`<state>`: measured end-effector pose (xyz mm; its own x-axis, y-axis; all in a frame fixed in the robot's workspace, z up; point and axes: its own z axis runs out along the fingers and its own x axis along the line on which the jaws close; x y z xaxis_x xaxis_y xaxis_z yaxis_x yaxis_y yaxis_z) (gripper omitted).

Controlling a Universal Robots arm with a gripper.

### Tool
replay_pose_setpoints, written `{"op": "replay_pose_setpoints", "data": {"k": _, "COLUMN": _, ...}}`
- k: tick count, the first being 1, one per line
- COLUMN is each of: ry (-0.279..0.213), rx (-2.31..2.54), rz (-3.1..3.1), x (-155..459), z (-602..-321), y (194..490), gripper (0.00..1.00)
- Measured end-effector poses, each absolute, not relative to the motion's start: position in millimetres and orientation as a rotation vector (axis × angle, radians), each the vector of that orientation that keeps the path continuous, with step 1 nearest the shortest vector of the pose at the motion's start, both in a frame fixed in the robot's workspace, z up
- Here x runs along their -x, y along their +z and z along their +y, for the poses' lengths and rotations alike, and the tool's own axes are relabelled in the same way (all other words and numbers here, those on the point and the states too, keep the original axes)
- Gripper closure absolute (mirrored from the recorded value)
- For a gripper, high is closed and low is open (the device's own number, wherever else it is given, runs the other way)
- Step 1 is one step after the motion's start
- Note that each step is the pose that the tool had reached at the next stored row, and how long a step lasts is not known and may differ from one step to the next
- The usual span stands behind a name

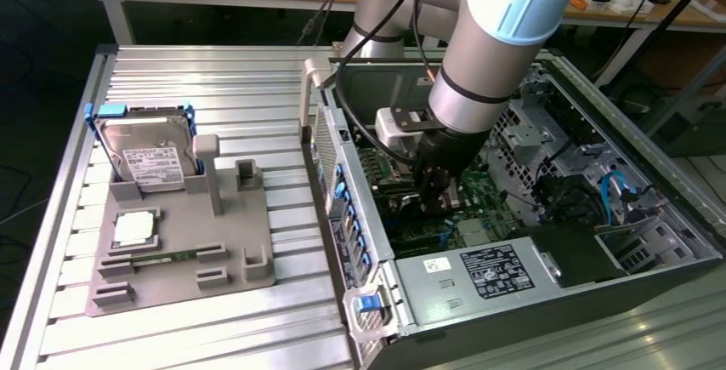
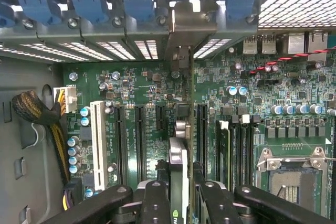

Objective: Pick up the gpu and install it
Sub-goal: 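Insert the gpu into the slot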

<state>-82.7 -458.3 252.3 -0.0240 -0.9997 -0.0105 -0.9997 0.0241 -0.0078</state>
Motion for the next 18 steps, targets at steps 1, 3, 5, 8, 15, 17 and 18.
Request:
{"op": "replay_pose_setpoints", "data": {"k": 1, "ry": 0.002, "rx": 2.186, "rz": 2.239, "x": 82.8, "z": -458.3, "y": 252.4, "gripper": 0.73}}
{"op": "replay_pose_setpoints", "data": {"k": 3, "ry": 0.003, "rx": 2.186, "rz": 2.239, "x": 82.8, "z": -458.3, "y": 252.5, "gripper": 0.73}}
{"op": "replay_pose_setpoints", "data": {"k": 5, "ry": 0.002, "rx": 2.186, "rz": 2.239, "x": 82.8, "z": -458.3, "y": 253.1, "gripper": 0.73}}
{"op": "replay_pose_setpoints", "data": {"k": 8, "ry": 0.003, "rx": 2.186, "rz": 2.239, "x": 82.8, "z": -458.3, "y": 253.8, "gripper": 0.73}}
{"op": "replay_pose_setpoints", "data": {"k": 15, "ry": 0.003, "rx": 2.186, "rz": 2.239, "x": 82.8, "z": -458.2, "y": 253.8, "gripper": 0.73}}
{"op": "replay_pose_setpoints", "data": {"k": 17, "ry": 0.003, "rx": 2.186, "rz": 2.239, "x": 82.8, "z": -457.9, "y": 253.8, "gripper": 0.73}}
{"op": "replay_pose_setpoints", "data": {"k": 18, "ry": 0.003, "rx": 2.186, "rz": 2.239, "x": 82.8, "z": -457.8, "y": 253.8, "gripper": 0.73}}
